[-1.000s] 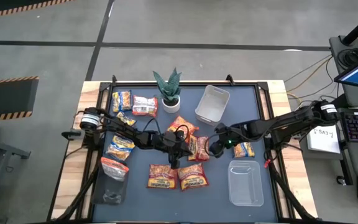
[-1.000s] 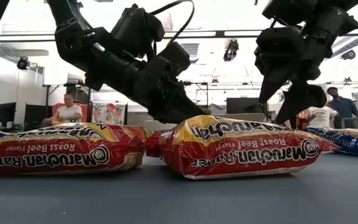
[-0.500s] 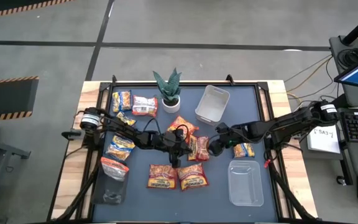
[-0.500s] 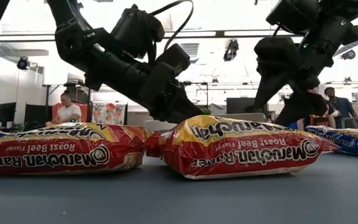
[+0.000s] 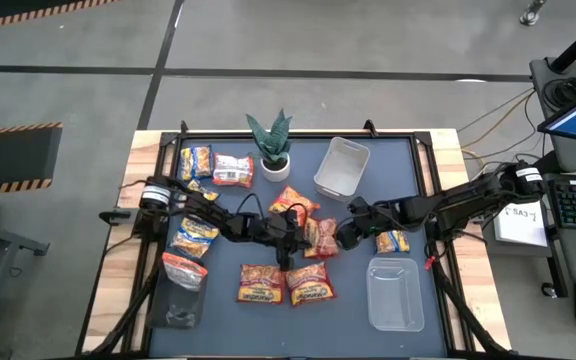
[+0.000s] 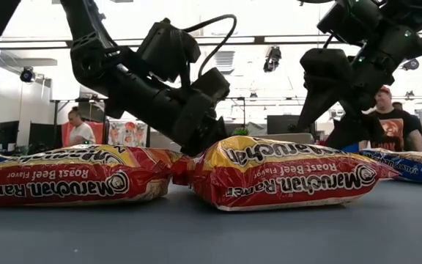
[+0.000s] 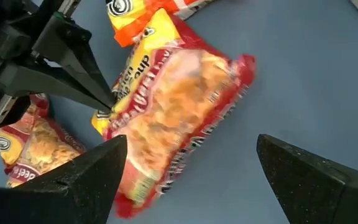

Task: Sort Maruchan noodles
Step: Put the middle right red instant noodle pack into the transparent bin

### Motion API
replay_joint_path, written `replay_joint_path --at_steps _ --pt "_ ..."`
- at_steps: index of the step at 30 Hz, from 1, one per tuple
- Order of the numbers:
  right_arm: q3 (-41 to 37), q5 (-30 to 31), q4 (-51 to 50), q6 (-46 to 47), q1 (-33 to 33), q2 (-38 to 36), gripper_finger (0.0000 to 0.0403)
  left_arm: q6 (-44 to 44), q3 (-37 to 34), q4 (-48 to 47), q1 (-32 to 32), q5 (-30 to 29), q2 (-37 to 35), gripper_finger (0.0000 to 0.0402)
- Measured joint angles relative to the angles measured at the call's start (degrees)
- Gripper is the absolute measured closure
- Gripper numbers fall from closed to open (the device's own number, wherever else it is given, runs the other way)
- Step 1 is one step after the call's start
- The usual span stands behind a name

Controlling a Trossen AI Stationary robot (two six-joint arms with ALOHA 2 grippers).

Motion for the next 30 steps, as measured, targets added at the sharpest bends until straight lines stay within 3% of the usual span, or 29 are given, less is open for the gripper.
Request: replay_joint_path --at_steps 9,17,30 --pt "-3.48 0.09 10.36 1.22 -0.13 0.0 0.0053 -0.41 -0.07 -2.73 0.0 -0.39 -0.08 0.0402" --pt "-4.03 2.08 11.25 1.25 -0.13 0.89 0.0053 -0.41 -0.29 -2.52 0.0 -0.42 0.11 0.0402" --pt "-3.21 -0.15 25.72 -1.27 -0.24 15.43 0.0055 -0.35 -0.44 -1.41 0.0 -0.42 0.2 0.0402"
